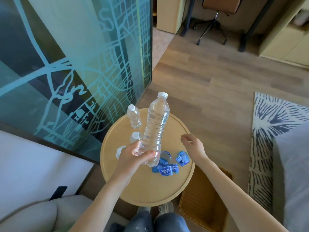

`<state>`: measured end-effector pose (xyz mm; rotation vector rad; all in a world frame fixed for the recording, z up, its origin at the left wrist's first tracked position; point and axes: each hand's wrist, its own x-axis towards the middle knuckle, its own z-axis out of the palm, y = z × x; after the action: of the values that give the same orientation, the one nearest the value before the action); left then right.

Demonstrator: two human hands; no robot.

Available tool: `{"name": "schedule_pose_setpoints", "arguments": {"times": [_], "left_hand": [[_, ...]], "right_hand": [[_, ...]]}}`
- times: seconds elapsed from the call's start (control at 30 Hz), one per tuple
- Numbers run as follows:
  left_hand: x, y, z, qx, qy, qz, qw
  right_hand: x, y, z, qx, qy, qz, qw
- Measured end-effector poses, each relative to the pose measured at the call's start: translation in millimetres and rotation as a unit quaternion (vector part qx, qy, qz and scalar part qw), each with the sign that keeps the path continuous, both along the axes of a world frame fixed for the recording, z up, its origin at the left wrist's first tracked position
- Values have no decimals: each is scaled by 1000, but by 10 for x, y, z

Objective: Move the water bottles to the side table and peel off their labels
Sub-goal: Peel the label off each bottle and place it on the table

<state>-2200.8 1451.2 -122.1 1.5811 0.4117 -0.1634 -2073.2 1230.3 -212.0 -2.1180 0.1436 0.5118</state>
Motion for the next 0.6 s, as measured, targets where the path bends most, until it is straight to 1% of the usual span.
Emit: {"name": "schedule_pose_setpoints", "arguments": {"times": [0.17, 0.23, 0.33, 0.47, 0.6], "left_hand": [[8, -32, 198, 2, -19, -13, 1000], [14, -44, 256, 3, -29, -14, 999], [15, -62, 342, 7, -44, -25, 999], [36, -95, 446, 8, -63, -25, 998], [57, -125, 527, 11, -76, -28, 997]], "right_hand": [[67, 68, 663, 107, -42, -23, 993], [76, 125, 942, 169, -53, -28, 984], [98, 220, 1328, 260, -42, -11, 965], [136, 308, 1728, 301, -12, 35, 953], [173, 276, 1950, 287, -26, 56, 956]]}}
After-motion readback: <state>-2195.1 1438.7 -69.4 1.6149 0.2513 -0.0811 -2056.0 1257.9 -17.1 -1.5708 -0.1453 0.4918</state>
